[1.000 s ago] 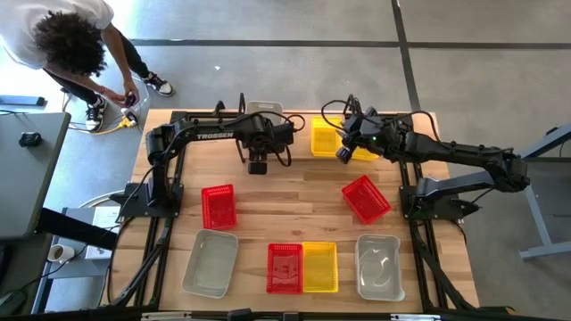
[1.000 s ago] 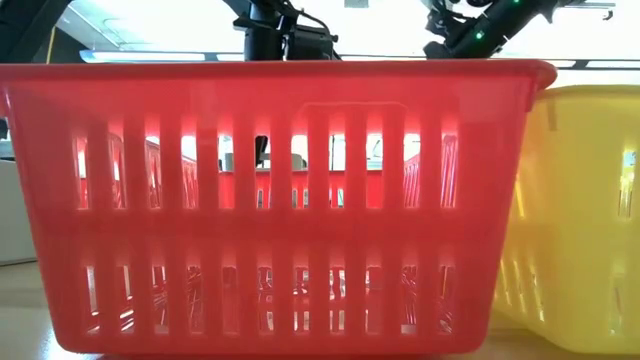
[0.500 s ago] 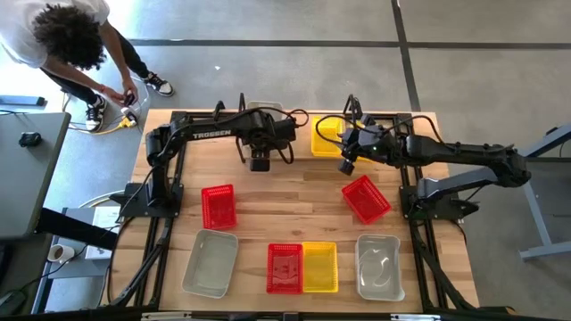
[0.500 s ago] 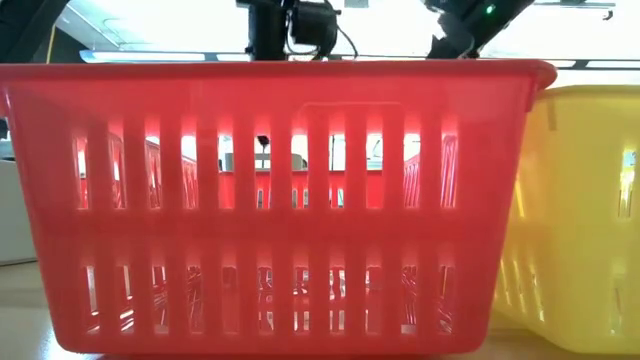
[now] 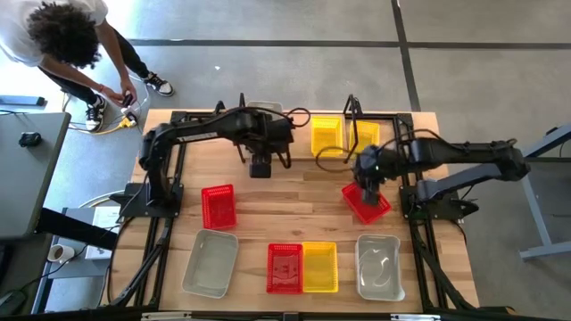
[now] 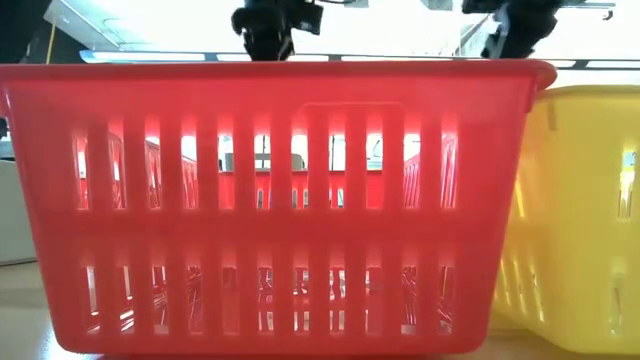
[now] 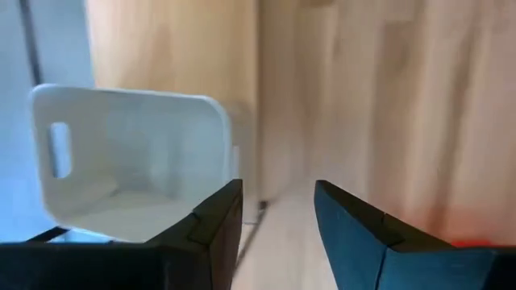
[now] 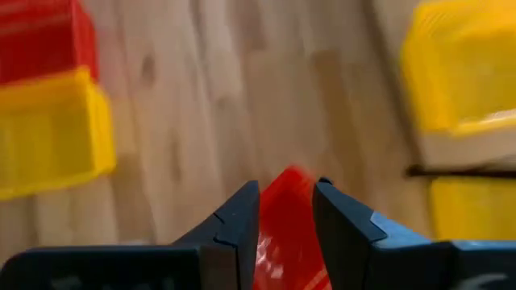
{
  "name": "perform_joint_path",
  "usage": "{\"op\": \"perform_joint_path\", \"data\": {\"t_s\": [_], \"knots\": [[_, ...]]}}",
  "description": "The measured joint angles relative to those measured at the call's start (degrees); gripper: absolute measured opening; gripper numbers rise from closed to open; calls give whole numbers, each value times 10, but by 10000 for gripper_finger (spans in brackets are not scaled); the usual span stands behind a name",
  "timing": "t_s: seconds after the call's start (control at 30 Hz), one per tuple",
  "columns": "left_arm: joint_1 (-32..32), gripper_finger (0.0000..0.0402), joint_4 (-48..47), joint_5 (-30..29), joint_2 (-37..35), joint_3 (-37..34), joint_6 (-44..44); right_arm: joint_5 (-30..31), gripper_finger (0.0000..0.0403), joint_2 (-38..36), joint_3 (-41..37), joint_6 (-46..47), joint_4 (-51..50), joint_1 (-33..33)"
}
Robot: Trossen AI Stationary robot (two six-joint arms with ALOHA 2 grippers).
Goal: Stack baskets on shelf by color
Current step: Put the top right red bin on the shelf
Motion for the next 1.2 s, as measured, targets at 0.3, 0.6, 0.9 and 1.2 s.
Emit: {"op": "perform_joint_path", "data": {"t_s": [0.3, 0.6, 0.9, 1.2], "knots": [[-6, 145, 56, 37, -78, -58, -26, -21, 103, 4, -14, 125, -65, 133], [-25, 145, 129, 50, -156, -166, -87, -12, 103, 4, -92, 171, -67, 233], [-33, 145, 139, 49, -165, -178, -121, -16, 103, 4, -181, 90, -40, 245], [-33, 145, 151, 48, -165, -178, -159, 17, 103, 4, -255, 56, 14, 245]]}}
